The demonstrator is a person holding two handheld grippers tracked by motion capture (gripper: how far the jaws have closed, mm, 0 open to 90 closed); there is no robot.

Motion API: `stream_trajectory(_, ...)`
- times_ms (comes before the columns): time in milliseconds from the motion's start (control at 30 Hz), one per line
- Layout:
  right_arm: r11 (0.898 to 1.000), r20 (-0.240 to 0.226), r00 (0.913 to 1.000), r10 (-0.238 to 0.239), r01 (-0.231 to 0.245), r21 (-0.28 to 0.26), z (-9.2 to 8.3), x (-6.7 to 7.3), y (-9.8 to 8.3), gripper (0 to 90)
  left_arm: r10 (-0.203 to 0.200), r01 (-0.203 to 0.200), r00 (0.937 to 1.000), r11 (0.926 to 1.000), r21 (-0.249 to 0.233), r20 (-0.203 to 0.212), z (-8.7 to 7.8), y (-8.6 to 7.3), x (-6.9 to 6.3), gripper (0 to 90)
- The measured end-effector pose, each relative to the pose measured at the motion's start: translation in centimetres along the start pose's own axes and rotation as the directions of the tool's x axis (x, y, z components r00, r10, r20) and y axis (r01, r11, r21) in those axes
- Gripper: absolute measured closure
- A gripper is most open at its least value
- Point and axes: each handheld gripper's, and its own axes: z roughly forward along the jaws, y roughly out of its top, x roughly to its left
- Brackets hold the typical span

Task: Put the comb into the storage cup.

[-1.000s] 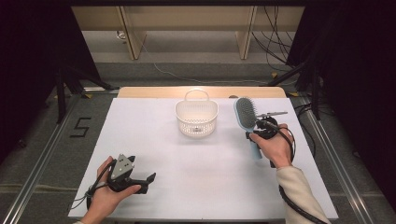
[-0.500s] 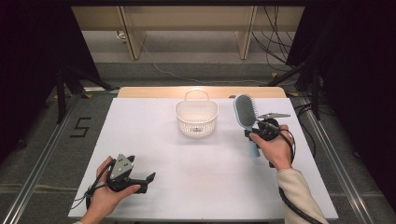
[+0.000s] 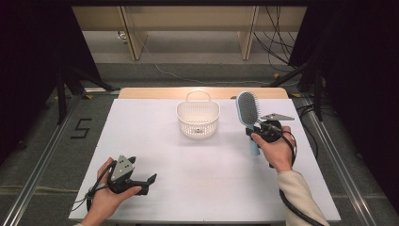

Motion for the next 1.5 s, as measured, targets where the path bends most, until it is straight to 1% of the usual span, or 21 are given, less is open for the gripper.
stream_trajectory(67, 1.000, 0.003, 1.0000, -0.006, 0.006, -0.018, -0.01, 0.10, 0.02, 70.3, 0.000, 0.000, 1.0000, 1.0000, 0.000, 0.000, -0.01, 0.01, -0.01, 2.0)
stream_trajectory(133, 1.000, 0.001, 1.0000, -0.006, 0.006, -0.019, -0.02, 0.11, 0.04, 70.3, 0.001, -0.001, 1.0000, 1.0000, 0.000, -0.001, -0.01, 0.01, 0.00, 2.0)
stream_trajectory(267, 0.999, 0.005, 1.0000, -0.008, 0.008, -0.045, -0.04, 0.07, -0.01, 70.4, 0.001, -0.001, 1.0000, 1.0000, -0.001, -0.002, -0.02, 0.02, 0.00, 2.0)
stream_trajectory(333, 0.999, 0.005, 1.0000, -0.007, 0.007, -0.046, -0.08, 0.06, 0.02, 70.3, 0.000, 0.000, 1.0000, 1.0000, -0.001, -0.001, -0.02, 0.02, -0.01, 2.0)
stream_trajectory(367, 0.998, 0.004, 1.0000, -0.008, 0.008, -0.057, -0.09, 0.06, 0.02, 70.4, 0.001, -0.001, 1.0000, 1.0000, -0.001, -0.002, -0.02, 0.02, -0.01, 2.0)
stream_trajectory(633, 0.998, 0.000, 0.9997, -0.024, 0.024, -0.062, -0.02, 0.23, 0.05, 70.3, 0.001, -0.001, 1.0000, 1.0000, -0.003, -0.001, -0.03, 0.02, 0.00, 2.0)
stream_trajectory(833, 0.998, -0.001, 0.9997, -0.023, 0.023, -0.066, -0.03, 0.26, 0.10, 70.4, 0.002, -0.002, 1.0000, 1.0000, -0.006, -0.001, -0.04, 0.06, -0.03, 2.0)
stream_trajectory(933, 0.996, 0.001, 0.9997, -0.026, 0.026, -0.082, 0.02, 0.37, 0.11, 70.4, 0.001, -0.001, 1.0000, 1.0000, -0.008, -0.001, -0.06, 0.07, -0.04, 2.0)
stream_trajectory(1033, 0.996, -0.002, 0.9996, -0.027, 0.027, -0.087, 0.02, 0.48, 0.14, 70.3, 0.001, -0.001, 1.0000, 1.0000, -0.009, -0.002, -0.06, 0.08, -0.06, 2.0)
stream_trajectory(1133, 0.993, -0.004, 0.9995, -0.032, 0.031, -0.111, -0.12, 0.64, 0.33, 70.4, 0.002, -0.002, 1.0000, 1.0000, -0.009, -0.001, -0.04, 0.08, -0.09, 2.0)
stream_trajectory(1500, 0.989, -0.007, 0.9994, -0.034, 0.033, -0.145, -0.15, 0.86, 0.53, 70.3, 0.004, -0.004, 1.0000, 0.9999, -0.011, -0.002, -0.07, 0.13, -0.09, 1.9)
